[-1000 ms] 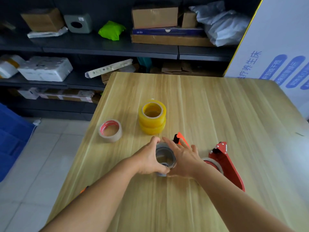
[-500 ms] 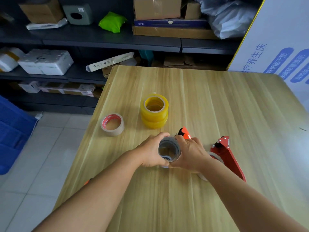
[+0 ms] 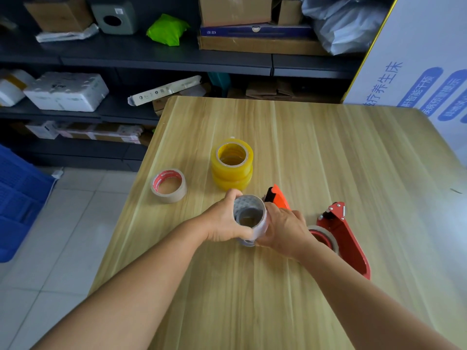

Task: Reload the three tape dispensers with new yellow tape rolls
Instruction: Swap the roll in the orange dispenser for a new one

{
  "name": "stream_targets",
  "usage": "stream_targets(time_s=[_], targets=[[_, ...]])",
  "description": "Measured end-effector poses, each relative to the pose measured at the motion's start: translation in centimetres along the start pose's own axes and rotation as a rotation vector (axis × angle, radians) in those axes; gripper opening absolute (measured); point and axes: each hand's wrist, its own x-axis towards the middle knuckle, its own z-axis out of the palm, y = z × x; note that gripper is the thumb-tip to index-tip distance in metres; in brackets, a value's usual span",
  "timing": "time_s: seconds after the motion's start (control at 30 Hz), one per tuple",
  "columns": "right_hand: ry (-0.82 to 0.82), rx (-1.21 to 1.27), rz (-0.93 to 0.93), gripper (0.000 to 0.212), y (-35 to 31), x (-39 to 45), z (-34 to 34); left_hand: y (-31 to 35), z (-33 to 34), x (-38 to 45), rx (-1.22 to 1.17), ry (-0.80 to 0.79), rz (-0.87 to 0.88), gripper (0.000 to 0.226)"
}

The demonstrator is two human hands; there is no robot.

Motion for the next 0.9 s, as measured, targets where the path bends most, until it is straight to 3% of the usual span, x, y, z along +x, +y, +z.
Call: stream_targets(time_s=[0.17,0.27,0.4,0.6,0.77,0.9], targets=[[-0.031,-0.032,0.042,0.061,0.2,-0.1,0.1,-0.2,-0.4,-0.2,-0.144,0.0,-0.052,0.078],[0.004,-0.033,-0.016,0.073,-0.4,-0.1,-0.4,-0.1,-1.3,-0.5,-0.111,0.091,-0.028,0.078],[0.051,-0.022,-0.139,0.098,-3.3,0.6,-2.0,-0.2,-3.5,-1.0,0.086,0.202,-0.02,0.09],[-0.047,0.0,-0.139,0.083,-8.3,3.0,-1.6,-2.3,-4.9,-1.2,0.375,0.256,-0.09,0.113],[-0.165,-0.045,-0.09,0.064,-10.0,5.6,0.3,-3.6,-5.6,-0.5,0.675,0.203,-0.142,0.101],[-0.233,-0.086,-0.094,0.071,-10.7,7.0,1.6,-5.7,-5.9,0.9,0.779,0.199,-0.163,0.09]])
